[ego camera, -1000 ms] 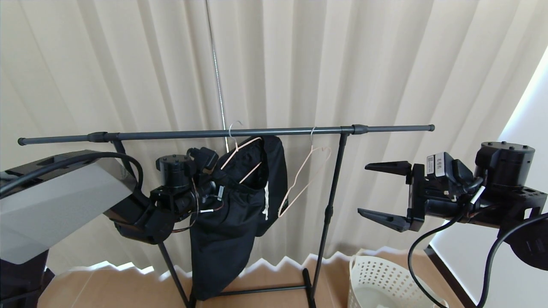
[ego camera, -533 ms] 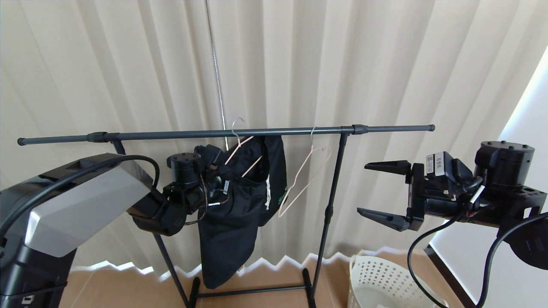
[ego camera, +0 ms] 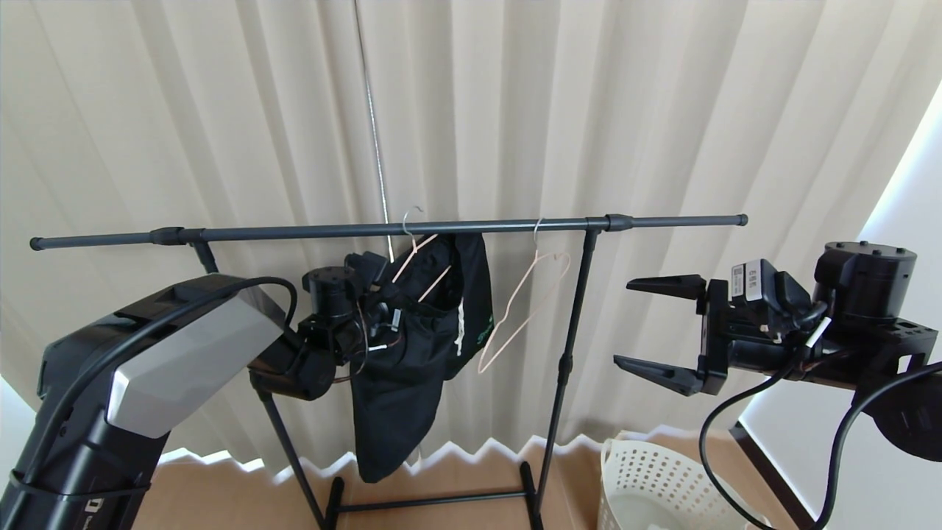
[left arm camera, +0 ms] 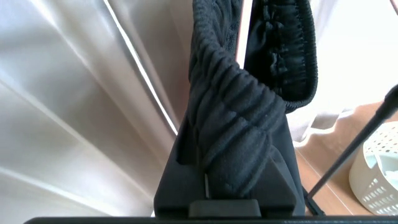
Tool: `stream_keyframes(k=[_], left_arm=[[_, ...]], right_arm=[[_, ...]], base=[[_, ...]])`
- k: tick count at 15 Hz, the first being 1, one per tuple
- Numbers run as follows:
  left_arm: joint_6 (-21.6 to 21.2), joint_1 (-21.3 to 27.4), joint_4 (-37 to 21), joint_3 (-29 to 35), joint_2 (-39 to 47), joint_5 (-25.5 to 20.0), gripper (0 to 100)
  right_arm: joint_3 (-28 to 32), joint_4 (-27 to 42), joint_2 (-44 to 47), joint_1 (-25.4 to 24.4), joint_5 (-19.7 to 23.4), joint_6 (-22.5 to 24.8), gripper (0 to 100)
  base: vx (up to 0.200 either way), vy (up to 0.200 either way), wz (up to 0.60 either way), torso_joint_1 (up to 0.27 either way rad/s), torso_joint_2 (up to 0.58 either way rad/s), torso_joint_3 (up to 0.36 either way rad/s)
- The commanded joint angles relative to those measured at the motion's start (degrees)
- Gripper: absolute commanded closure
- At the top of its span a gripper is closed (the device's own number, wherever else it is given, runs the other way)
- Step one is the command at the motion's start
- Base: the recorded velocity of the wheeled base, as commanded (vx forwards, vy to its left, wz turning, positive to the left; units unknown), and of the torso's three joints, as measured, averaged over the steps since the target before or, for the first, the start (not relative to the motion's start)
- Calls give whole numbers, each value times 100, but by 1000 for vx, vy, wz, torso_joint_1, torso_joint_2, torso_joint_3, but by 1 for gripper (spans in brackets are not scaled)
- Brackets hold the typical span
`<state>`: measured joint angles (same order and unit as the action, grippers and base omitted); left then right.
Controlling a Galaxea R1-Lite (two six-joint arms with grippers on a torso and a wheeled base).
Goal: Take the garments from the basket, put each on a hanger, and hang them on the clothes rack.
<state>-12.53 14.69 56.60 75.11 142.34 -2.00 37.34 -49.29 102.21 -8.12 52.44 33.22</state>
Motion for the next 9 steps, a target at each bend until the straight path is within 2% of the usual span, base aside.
stream_keyframes(k=[1, 9], left_arm=[[-4, -1, -26, 57, 119, -2, 100], [-12, 8, -61, 303, 295, -2, 100]], right_arm=[[19, -2, 10, -5, 11, 0, 0], [45, -2, 10, 12, 11, 0, 0]], base=[[0, 0, 0, 0, 0, 0], [0, 0, 0, 0, 0, 0]])
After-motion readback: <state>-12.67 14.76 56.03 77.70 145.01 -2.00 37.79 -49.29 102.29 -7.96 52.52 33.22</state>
